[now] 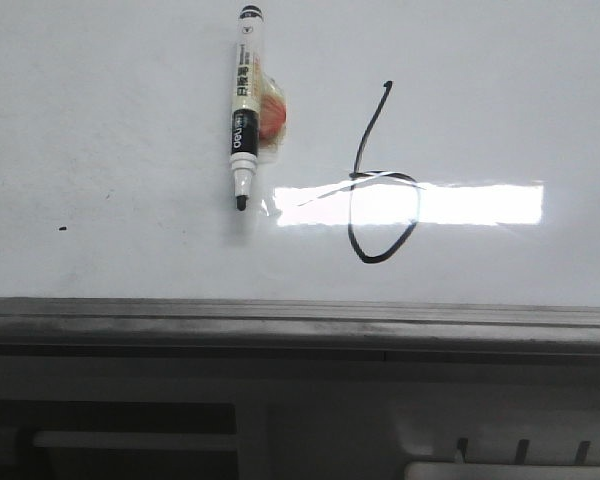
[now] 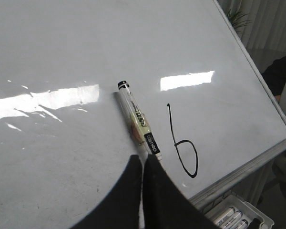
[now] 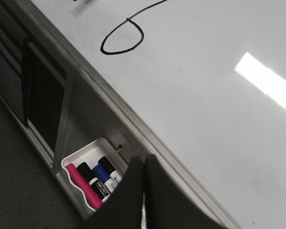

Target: Write number 6 on whiteboard

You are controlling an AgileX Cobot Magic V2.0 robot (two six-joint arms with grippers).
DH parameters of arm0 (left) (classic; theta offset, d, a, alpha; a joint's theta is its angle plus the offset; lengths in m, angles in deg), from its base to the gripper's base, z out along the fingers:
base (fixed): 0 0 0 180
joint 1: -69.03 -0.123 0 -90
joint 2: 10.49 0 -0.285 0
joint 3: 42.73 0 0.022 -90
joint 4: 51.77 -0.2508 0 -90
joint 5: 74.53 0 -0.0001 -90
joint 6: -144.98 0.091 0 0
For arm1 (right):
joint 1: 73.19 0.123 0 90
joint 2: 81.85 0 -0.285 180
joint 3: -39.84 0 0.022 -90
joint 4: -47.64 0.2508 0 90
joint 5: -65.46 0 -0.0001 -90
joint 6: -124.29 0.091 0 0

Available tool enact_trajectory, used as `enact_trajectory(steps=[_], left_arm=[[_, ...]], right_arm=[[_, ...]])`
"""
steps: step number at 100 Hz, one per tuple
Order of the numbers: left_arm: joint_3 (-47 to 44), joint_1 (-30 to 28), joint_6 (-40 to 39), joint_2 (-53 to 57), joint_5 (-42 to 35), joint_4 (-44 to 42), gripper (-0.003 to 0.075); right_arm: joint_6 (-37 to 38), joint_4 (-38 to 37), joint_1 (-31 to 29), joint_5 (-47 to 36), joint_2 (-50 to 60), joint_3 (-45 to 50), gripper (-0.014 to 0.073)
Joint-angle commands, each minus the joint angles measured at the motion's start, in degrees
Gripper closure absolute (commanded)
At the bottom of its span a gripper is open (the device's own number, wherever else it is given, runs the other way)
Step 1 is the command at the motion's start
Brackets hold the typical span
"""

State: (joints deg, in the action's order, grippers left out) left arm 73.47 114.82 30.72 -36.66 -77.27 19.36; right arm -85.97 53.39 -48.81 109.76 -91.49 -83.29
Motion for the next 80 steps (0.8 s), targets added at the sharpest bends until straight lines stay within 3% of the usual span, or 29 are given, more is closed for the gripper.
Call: enact_trajectory(steps=[1, 7, 22, 31, 46, 62, 80], left_arm=[[-0.2, -1.2, -0.3, 2.1, -1.9, -7.4, 0.0739], [-2.4, -3.1, -4.6, 4.0, -2.6, -17.1, 0.0739], [-8.5, -11.3, -33.9, 8.4, -3.9, -45.1, 0.0739], [-11.9, -16.8, -46.5, 10.4, -2.8, -55.4, 0.0739], [-16.3, -23.7, -51.4, 12.9, -2.6, -57.1, 0.0739], [-16.3, -26.8, -51.4, 15.8, 5.0, -53.7, 0.0739], [-16.3, -29.4, -51.4, 18.4, 7.0, -54.9, 0.0739]], right_arm=[[-0.3, -0.2, -0.4, -4.0, -0.7, -1.4, 0.0657], [-0.3, -0.2, -0.4, -4.0, -0.7, -1.4, 0.0657], [-0.3, -0.2, -0.4, -4.0, -0.7, -1.4, 0.0657], [-0.3, -0.2, -0.4, -4.0, -0.7, -1.4, 0.0657], [-0.3, -0.2, -0.4, -4.0, -0.7, -1.4, 0.0657], [-0.3, -0.2, -0.4, -4.0, -0.7, -1.4, 0.0657], [-0.3, -0.2, -0.4, -4.0, -0.7, -1.4, 0.0657]])
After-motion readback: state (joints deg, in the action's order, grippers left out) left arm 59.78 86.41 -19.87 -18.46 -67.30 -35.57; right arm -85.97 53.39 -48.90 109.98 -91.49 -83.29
